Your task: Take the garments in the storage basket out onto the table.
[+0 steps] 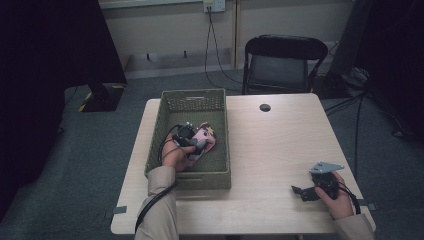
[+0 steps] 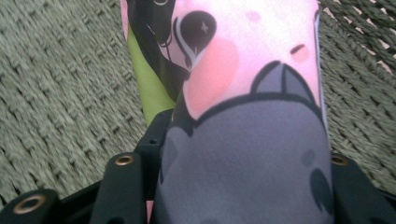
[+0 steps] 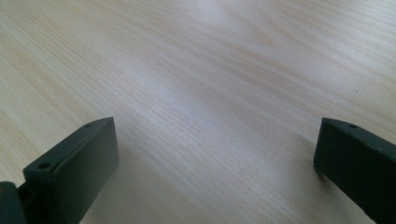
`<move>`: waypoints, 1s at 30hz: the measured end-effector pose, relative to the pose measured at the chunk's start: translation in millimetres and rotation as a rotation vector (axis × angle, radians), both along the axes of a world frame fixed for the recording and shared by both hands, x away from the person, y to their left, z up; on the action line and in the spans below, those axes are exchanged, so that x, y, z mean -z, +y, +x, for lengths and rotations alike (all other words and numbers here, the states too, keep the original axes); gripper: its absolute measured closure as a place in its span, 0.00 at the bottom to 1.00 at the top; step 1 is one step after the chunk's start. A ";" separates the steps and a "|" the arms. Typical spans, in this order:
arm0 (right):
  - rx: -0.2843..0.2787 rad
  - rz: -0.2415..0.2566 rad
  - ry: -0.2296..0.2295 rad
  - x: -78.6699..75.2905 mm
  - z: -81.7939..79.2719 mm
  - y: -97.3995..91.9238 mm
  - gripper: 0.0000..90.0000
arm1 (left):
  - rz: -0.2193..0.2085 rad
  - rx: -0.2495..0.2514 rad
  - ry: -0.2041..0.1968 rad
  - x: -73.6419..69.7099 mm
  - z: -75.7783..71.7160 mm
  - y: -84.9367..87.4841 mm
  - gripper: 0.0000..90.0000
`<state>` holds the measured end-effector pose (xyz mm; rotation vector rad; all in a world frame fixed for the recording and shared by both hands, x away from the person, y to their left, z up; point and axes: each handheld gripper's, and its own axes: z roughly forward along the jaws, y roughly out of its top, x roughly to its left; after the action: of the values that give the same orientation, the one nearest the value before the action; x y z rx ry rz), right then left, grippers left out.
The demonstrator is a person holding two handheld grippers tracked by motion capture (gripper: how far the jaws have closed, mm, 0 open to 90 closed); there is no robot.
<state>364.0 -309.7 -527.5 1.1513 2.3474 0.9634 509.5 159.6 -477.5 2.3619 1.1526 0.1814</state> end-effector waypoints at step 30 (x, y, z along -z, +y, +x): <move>0.002 0.000 0.000 0.0 -0.2 0.1 0.00 | -0.382 -0.097 -0.170 -81.2 -22.7 20.7 0.62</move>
<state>363.8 -309.6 -527.5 1.1532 2.3462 0.9628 486.8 180.3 -396.3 1.9215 1.1092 0.1745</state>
